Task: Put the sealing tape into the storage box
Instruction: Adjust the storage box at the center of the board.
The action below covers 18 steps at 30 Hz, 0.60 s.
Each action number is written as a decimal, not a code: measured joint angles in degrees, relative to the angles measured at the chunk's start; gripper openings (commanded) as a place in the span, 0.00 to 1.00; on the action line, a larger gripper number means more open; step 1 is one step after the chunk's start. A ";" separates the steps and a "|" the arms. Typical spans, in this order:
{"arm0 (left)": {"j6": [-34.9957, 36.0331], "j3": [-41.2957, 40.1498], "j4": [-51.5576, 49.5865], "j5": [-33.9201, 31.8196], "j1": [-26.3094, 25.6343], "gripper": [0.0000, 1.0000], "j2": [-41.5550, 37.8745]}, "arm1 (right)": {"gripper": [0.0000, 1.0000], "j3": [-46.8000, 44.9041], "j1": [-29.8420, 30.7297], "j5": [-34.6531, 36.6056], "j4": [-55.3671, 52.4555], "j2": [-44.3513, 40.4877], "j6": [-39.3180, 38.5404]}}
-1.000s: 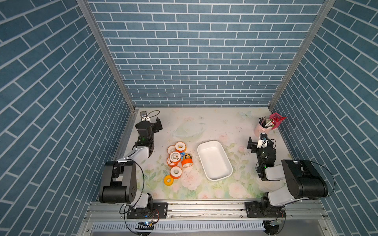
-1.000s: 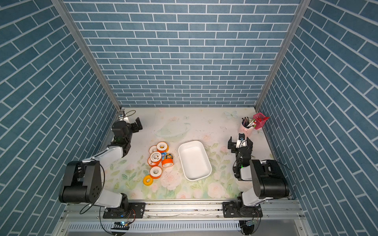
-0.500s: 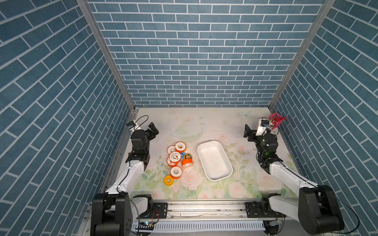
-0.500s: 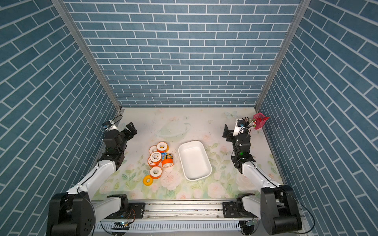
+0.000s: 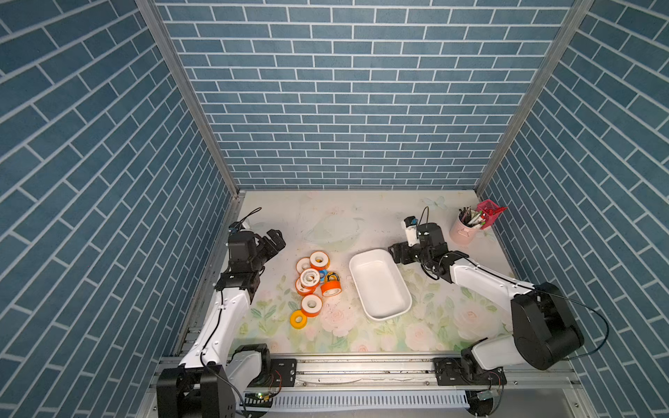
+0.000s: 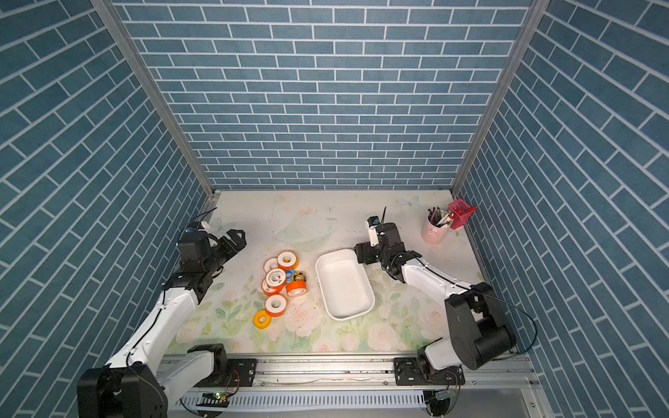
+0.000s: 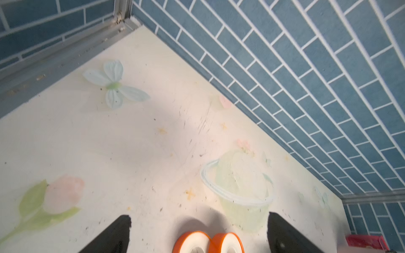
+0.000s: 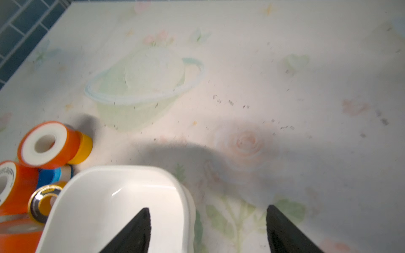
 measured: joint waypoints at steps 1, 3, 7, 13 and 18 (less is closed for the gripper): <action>0.11 0.11 -1.33 0.81 0.00 1.00 -0.70 | 0.79 0.00 0.85 0.07 -1.01 0.72 0.33; 0.50 0.26 -3.43 2.10 -0.02 1.00 -2.19 | 0.76 -0.02 2.29 0.52 -2.47 1.77 1.03; 2.10 1.51 -7.45 3.54 -0.11 1.00 -4.46 | 0.57 -0.15 4.13 2.95 -4.04 2.78 2.91; 3.74 2.19 -11.17 1.95 -0.13 1.00 -7.89 | 0.37 -1.18 4.98 6.05 -4.04 3.56 6.36; 4.13 2.19 -12.35 0.76 -0.15 1.00 -8.55 | 0.25 -2.86 5.09 7.23 -3.67 4.74 8.98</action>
